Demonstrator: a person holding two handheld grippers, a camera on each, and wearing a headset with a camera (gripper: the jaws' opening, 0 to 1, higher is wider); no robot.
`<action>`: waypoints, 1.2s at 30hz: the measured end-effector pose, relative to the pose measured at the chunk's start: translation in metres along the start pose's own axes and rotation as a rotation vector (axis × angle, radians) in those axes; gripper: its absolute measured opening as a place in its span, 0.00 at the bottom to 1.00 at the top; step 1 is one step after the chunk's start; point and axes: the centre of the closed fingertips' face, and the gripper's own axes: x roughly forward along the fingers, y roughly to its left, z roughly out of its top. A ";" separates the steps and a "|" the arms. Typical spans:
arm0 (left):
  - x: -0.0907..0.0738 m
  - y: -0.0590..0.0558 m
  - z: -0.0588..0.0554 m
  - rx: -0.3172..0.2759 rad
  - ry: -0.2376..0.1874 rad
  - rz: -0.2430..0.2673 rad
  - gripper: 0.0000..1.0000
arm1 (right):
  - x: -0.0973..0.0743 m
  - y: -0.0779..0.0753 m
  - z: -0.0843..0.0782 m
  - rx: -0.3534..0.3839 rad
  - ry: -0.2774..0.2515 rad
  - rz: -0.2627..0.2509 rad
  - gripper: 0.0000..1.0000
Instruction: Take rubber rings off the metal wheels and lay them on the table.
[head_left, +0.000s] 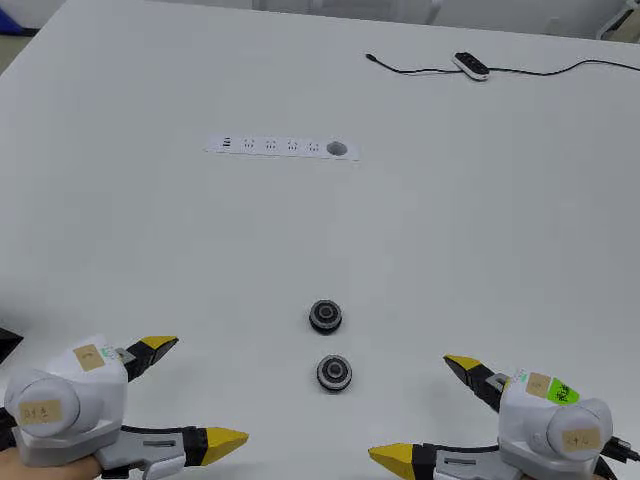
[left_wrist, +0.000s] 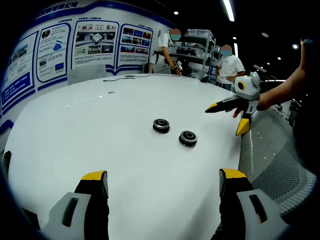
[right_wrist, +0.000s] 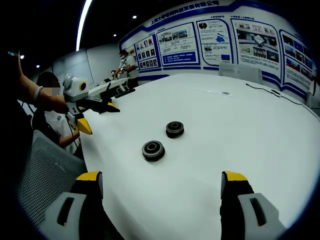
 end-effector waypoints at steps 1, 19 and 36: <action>0.000 -0.001 0.000 -0.002 0.003 -0.004 0.94 | 0.001 0.001 0.000 0.002 0.001 0.003 1.00; 0.008 -0.006 0.003 0.029 0.025 -0.033 0.85 | 0.006 0.007 0.000 0.018 -0.002 0.016 0.99; 0.024 -0.016 0.013 0.071 0.039 -0.080 0.74 | 0.012 0.014 0.001 0.031 -0.007 0.036 0.99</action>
